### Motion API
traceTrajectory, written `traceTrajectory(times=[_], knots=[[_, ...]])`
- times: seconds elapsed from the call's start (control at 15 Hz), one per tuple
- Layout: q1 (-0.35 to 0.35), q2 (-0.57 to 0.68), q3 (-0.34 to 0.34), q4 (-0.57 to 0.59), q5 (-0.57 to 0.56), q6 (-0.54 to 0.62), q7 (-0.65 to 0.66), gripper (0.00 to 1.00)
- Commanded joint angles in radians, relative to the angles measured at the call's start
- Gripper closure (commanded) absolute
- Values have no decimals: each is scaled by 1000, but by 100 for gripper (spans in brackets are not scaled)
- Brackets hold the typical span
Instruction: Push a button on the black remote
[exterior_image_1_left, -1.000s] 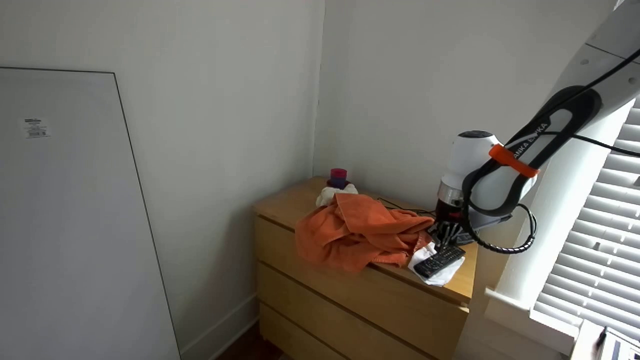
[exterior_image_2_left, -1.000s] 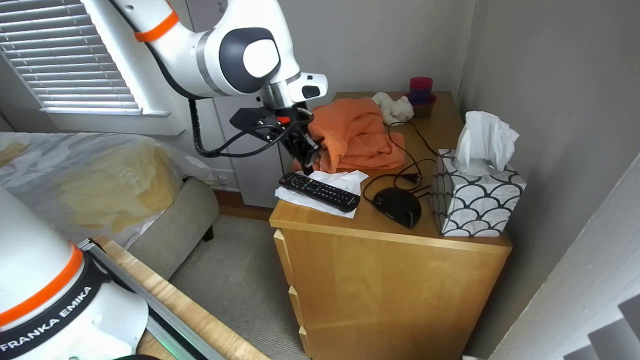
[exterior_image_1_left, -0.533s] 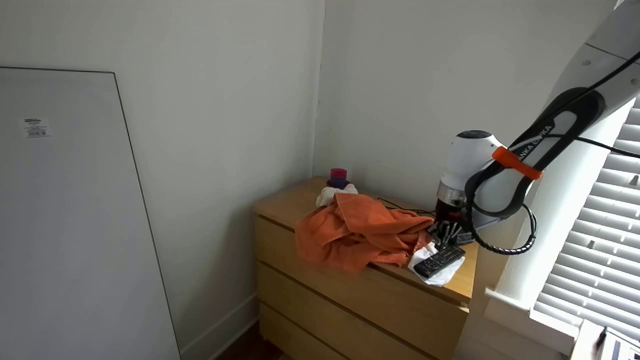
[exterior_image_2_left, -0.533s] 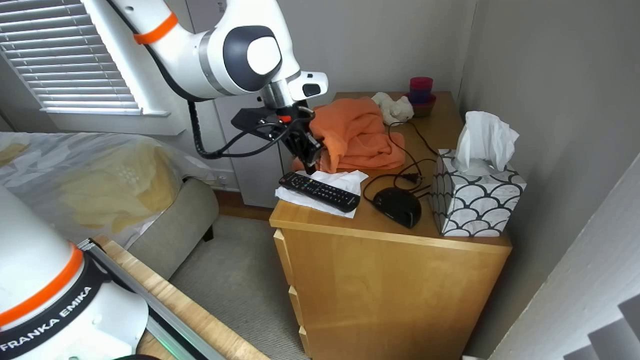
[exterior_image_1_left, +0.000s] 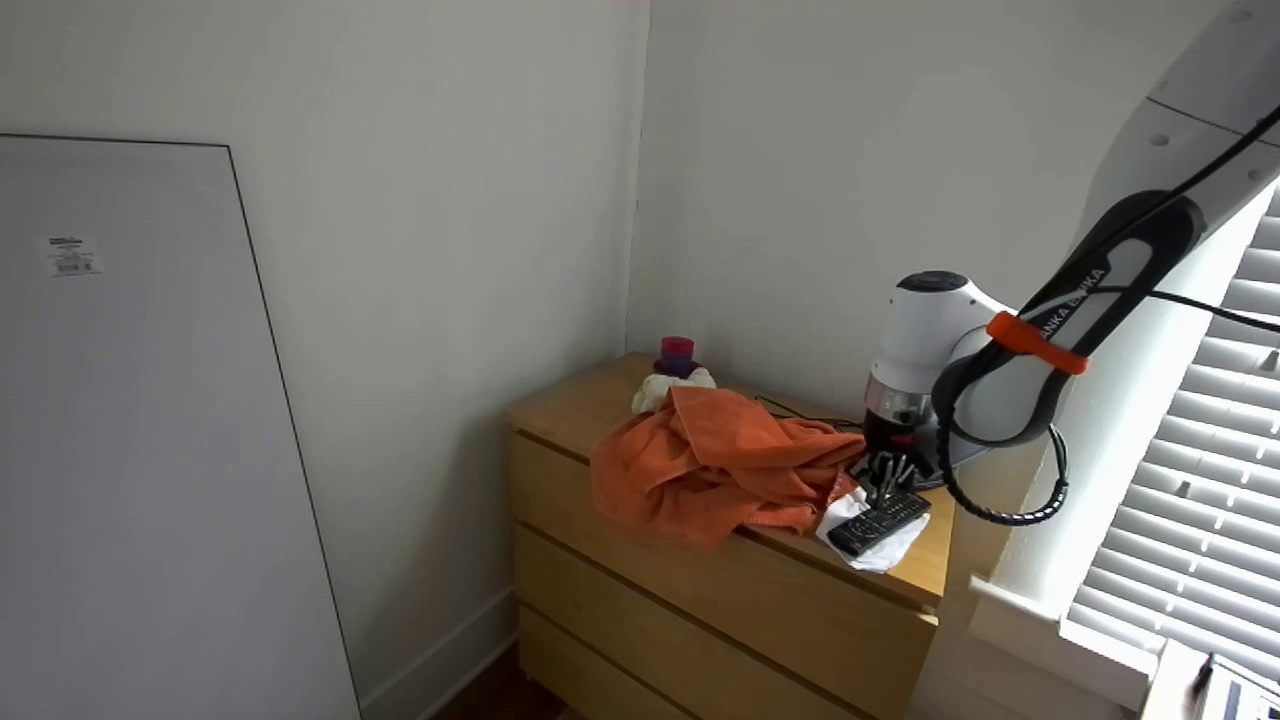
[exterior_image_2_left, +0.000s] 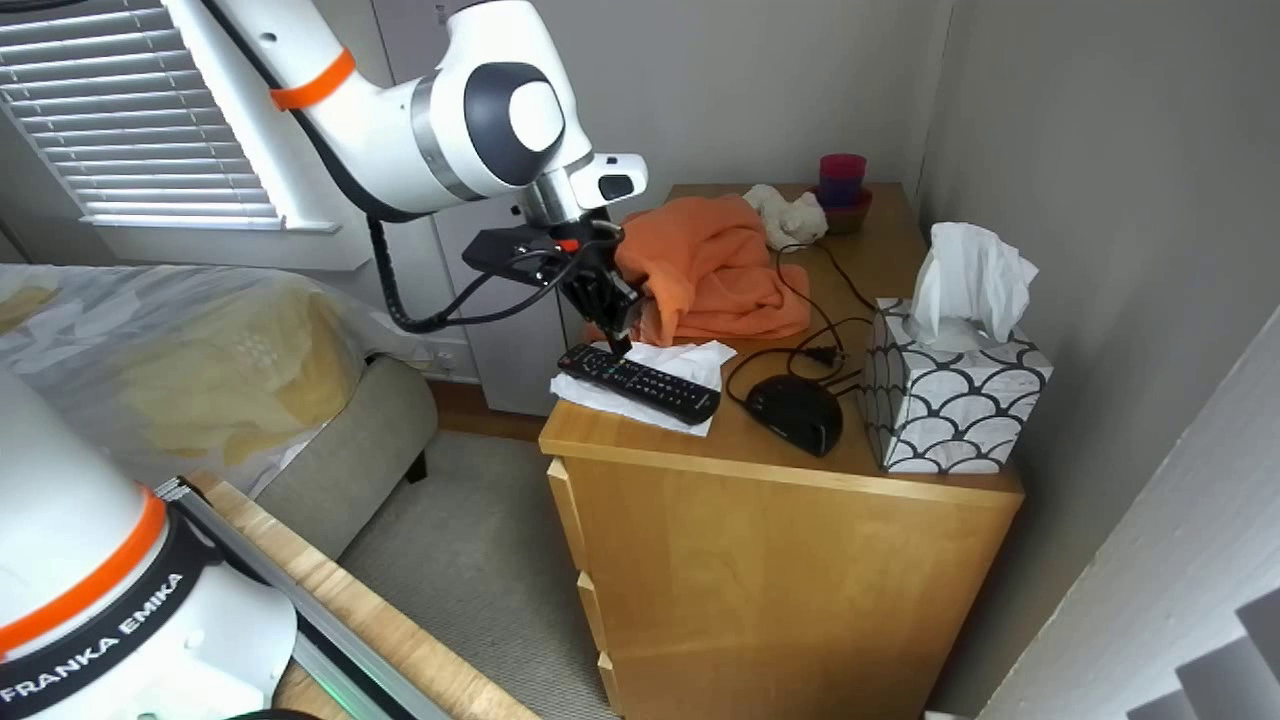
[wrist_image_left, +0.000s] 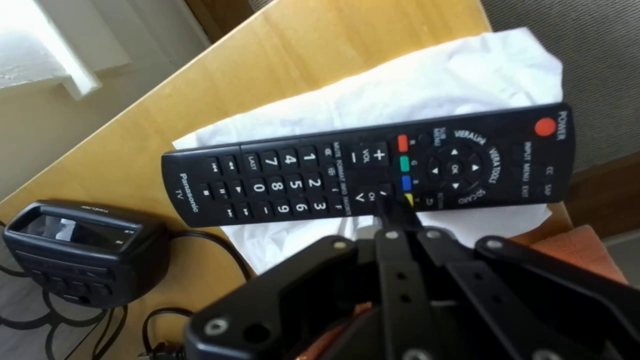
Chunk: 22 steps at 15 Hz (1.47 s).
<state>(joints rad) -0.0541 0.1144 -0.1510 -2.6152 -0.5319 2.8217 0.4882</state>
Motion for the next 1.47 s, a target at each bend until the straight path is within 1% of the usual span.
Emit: traceTrajectory(times=[0.0,0.47,0.8,1.4], knots=[[23,38,-12,22,-70,-4,76,100],[41,67,-24,48,-184,-11,182,100],[40,79,-23,57,-221,-22,219,100],[42,97,-23,68,-251,-20,261,100]])
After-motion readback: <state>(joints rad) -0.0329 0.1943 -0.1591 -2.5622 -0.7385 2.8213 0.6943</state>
